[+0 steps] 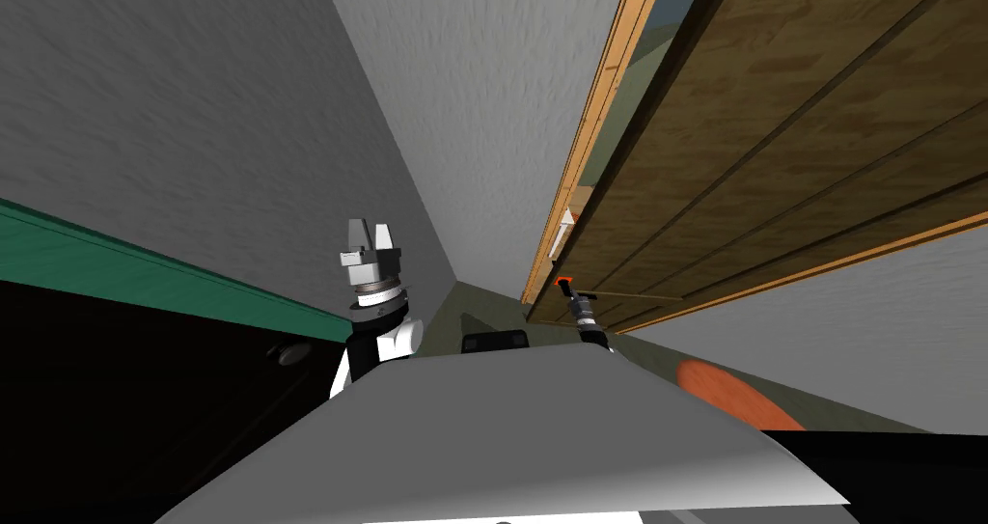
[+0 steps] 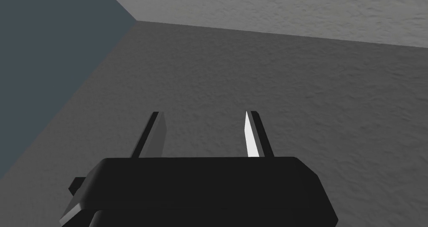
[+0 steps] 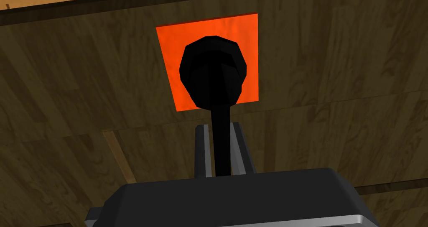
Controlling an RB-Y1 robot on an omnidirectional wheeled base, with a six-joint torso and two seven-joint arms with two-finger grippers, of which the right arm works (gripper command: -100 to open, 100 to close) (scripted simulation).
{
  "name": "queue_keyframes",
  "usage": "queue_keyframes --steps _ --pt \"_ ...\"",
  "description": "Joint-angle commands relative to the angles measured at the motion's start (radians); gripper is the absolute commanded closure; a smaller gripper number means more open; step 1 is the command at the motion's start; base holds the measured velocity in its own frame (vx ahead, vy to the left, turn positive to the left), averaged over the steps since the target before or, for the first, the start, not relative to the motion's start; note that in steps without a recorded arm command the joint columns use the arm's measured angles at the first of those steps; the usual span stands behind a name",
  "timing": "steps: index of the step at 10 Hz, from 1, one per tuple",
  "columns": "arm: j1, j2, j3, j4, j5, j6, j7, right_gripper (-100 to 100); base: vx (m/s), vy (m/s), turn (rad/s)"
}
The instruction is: Pull the door open
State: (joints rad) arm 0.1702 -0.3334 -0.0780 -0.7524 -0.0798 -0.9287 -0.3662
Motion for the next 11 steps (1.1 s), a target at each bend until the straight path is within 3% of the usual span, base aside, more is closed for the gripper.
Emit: queue_keyframes --steps 1,8,9,11 --pt "0.011 -0.008 0.006 0.001 0.004 -0.017 -0.011 100 -0.156 -0.025 0.141" --pt "0.069 -0.052 0.039 0.009 0.027 -0.107 -0.068 100 -0.23 -0.053 0.166" --pt "0.062 -0.049 0.035 0.008 0.024 -0.094 -0.062 100 -0.101 -0.024 0.029" --pt "0.081 -0.061 0.045 0.025 0.031 -0.134 -0.078 100 -0.229 -0.071 0.209"
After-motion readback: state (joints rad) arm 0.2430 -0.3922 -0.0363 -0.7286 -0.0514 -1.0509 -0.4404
